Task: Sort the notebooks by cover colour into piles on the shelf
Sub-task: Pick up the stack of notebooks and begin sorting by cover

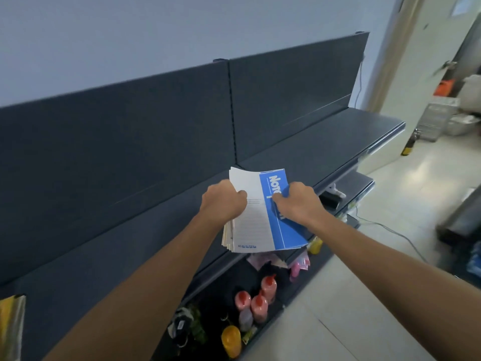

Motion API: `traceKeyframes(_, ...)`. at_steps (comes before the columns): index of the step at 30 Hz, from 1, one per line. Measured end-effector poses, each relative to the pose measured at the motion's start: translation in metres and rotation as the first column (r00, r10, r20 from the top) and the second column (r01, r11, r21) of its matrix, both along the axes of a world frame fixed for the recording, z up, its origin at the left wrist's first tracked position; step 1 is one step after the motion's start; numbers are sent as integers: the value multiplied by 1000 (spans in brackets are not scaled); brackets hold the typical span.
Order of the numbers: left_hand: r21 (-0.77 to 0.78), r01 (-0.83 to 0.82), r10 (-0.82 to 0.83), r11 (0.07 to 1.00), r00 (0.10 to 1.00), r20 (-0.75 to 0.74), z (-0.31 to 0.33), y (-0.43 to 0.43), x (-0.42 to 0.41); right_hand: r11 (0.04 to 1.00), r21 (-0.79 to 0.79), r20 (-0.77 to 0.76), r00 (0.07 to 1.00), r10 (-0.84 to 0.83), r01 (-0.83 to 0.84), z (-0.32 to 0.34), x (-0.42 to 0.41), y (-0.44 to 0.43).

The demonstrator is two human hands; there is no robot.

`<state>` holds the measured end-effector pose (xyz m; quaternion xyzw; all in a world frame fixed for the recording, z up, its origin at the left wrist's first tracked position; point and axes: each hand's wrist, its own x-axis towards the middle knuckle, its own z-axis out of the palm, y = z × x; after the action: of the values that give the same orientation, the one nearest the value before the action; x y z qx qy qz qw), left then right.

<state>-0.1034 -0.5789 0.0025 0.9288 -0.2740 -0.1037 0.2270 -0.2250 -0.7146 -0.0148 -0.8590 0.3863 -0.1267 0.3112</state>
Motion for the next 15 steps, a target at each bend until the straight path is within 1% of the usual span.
traceKeyframes(7, 60, 83, -85, 995, 996, 33, 0, -86, -17, 995, 29, 3, 996, -93, 93, -9, -26, -75)
traceKeyframes(10, 92, 108, -113, 990, 993, 47, 1, -118, -16, 991, 63, 3, 993, -122, 121, -11, -28, -103)
traceKeyframes(15, 115, 141, -147, 983, 988, 53, 2, -171, -4, 984, 52, 7, 985, -170, 170, -12, -18, -151)
